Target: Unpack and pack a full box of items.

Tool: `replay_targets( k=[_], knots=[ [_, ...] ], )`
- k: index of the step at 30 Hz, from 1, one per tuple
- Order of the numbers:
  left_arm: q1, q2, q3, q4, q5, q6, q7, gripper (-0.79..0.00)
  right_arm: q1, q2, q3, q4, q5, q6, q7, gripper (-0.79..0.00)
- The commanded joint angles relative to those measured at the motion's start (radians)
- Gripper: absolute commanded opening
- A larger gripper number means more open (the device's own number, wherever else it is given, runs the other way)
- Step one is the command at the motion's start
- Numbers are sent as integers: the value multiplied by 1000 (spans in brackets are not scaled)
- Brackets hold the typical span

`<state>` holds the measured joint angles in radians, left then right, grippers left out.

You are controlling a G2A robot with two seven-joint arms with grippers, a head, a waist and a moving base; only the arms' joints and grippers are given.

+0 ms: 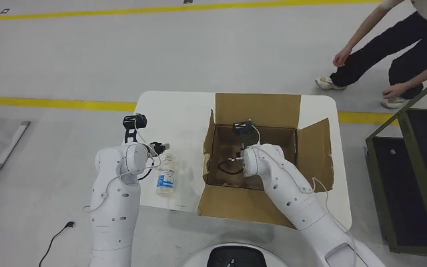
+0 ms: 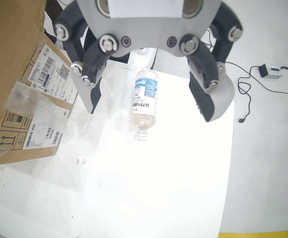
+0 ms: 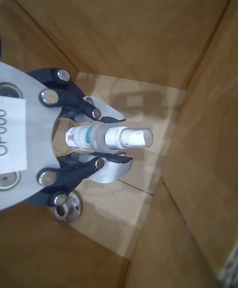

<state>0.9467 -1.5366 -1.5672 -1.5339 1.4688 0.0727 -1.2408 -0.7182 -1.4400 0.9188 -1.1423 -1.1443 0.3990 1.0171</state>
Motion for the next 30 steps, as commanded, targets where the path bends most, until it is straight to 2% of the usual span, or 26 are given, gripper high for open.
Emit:
replay_targets(
  k=[1, 4, 6, 7, 10, 11, 14, 17, 19, 21, 23, 26, 30],
  knots=[
    [0, 0, 0, 0, 0, 0, 0, 0, 18, -11, -15, 38, 12, 4, -14, -606],
    [0, 0, 0, 0, 0, 0, 0, 0, 40, -24, -30, 80, 22, 1, -29, -517],
    [0, 0, 0, 0, 0, 0, 0, 0, 48, -30, -37, 98, 22, -3, -36, -409],
    [0, 0, 0, 0, 0, 0, 0, 0, 51, -32, -38, 104, 23, -2, -37, -326],
    [0, 0, 0, 0, 0, 0, 0, 0, 53, -37, -37, 107, 24, -2, -35, -314],
    [0, 0, 0, 0, 0, 0, 0, 0, 51, -37, -35, 105, 24, -2, -32, -345],
    [0, 0, 0, 0, 0, 0, 0, 0, 40, -36, -28, 91, 21, -8, -19, -339],
    [0, 0, 0, 0, 0, 0, 0, 0, 24, -34, -21, 66, 20, -26, 7, -376],
    [0, 0, 0, 0, 0, 0, 0, 0, 17, -33, -18, 53, 13, -33, 23, -376],
    [0, 0, 0, 0, 0, 0, 0, 0, 11, -33, -19, 41, 11, -49, 37, -342],
    [0, 0, 0, 0, 0, 0, 0, 0, 10, -35, -22, 31, 4, -57, 51, -376],
    [0, 0, 0, 0, 0, 0, 0, 0, 13, -38, -36, 10, -7, -81, 75, -329],
    [0, 0, 0, 0, 0, 0, 0, 0, 13, -43, -51, -20, -23, -102, 100, -314]
  ],
)
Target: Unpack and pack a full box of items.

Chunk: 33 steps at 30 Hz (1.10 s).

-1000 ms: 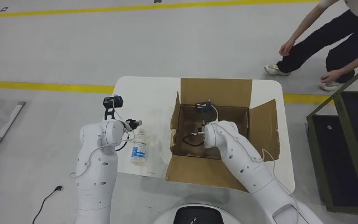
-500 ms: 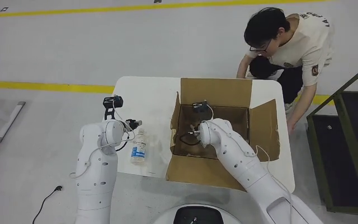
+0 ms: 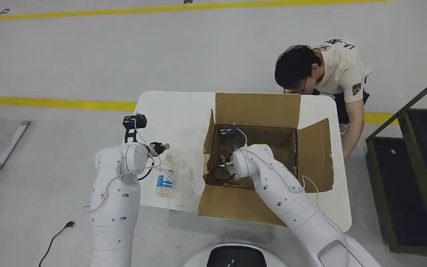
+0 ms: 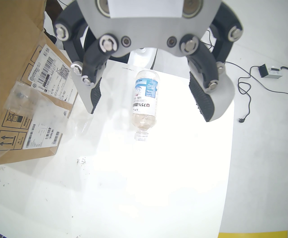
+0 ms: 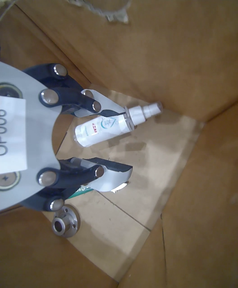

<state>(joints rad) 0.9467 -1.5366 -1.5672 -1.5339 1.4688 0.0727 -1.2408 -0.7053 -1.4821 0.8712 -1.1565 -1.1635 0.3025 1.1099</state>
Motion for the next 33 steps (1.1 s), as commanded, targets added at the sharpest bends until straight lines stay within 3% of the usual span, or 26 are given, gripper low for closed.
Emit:
replay_targets(
  k=[1, 7, 14, 18, 33],
  knots=[
    [0, 0, 0, 0, 0, 0, 0, 0, -1, -3, -6, -11, -3, -12, 11, -283],
    [0, 0, 0, 0, 0, 0, 0, 0, 0, -15, -27, 28, -5, -27, 20, -154],
    [0, 0, 0, 0, 0, 0, 0, 0, 19, -35, -49, 109, 8, -35, 1, -145],
    [0, 0, 0, 0, 0, 0, 0, 0, 34, -46, -54, 156, 24, -43, -15, -206],
    [0, 0, 0, 0, 0, 0, 0, 0, 74, -84, -68, 296, 67, -61, -58, -314]
  ],
)
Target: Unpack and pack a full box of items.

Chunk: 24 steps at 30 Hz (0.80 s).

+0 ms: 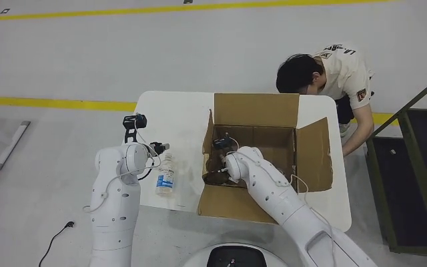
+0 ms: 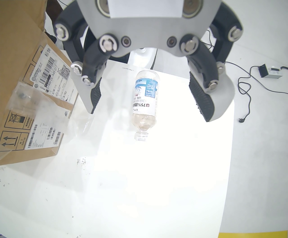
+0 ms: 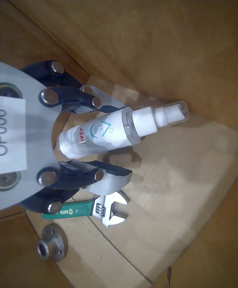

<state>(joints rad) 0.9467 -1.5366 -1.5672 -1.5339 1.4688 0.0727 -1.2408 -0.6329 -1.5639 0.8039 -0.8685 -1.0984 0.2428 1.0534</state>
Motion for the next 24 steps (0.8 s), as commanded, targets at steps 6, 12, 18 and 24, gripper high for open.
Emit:
replay_targets(
  k=[6, 12, 18, 24],
  knots=[
    [0, 0, 0, 0, 0, 0, 0, 0, 12, -15, -4, 44, 12, -3, -11, -419],
    [0, 0, 0, 0, 0, 0, 0, 0, 19, -23, -1, 41, 13, 5, -16, -785],
    [0, 0, 0, 0, 0, 0, 0, 0, 5, -15, 29, -26, 1, 20, -9, -785],
    [0, 0, 0, 0, 0, 0, 0, 0, -43, 12, 91, -168, -47, 47, 22, -785]
  ],
)
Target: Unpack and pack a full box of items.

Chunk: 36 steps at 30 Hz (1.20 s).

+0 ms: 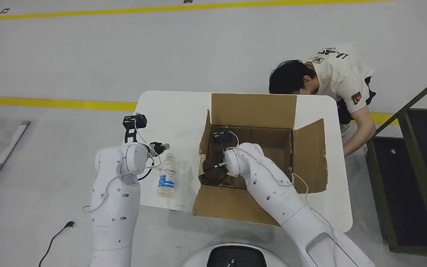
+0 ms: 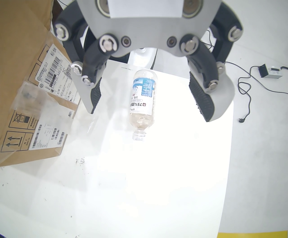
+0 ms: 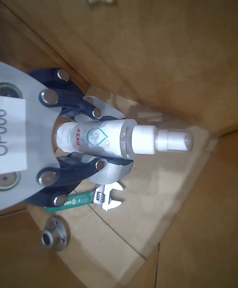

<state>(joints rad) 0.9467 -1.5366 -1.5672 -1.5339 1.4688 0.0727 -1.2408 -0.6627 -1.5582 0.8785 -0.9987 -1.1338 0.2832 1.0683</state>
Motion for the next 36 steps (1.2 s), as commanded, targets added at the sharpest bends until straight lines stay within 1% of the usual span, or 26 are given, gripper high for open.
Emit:
replay_targets(
  k=[1, 6, 11, 15, 19, 21, 30, 32, 34, 36],
  knots=[
    [0, 0, 0, 0, 0, 0, 0, 0, -25, 13, 31, -72, -25, 13, 16, -785],
    [0, 0, 0, 0, 0, 0, 0, 0, -116, 51, 129, -290, -98, 34, 70, -785],
    [0, 0, 0, 0, 0, 0, 0, 0, -227, 87, 254, -520, -139, 19, 123, -785],
    [0, 0, 0, 0, 0, 0, 0, 0, -298, 103, 329, -661, -141, -8, 138, -785],
    [0, 0, 0, 0, 0, 0, 0, 0, -333, 110, 351, -710, -143, -37, 129, -785],
    [0, 0, 0, 0, 0, 0, 0, 0, -335, 110, 349, -690, -143, -45, 119, -785],
    [0, 0, 0, 0, 0, 0, 0, 0, -335, 110, 349, -690, -143, -45, 119, -785],
    [0, 0, 0, 0, 0, 0, 0, 0, -344, 109, 352, -694, -128, -48, 90, -785],
    [0, 0, 0, 0, 0, 0, 0, 0, -358, 111, 364, -725, -115, -59, 48, -785],
    [0, 0, 0, 0, 0, 0, 0, 0, -370, 114, 382, -771, -117, -70, 33, -785]
  ],
)
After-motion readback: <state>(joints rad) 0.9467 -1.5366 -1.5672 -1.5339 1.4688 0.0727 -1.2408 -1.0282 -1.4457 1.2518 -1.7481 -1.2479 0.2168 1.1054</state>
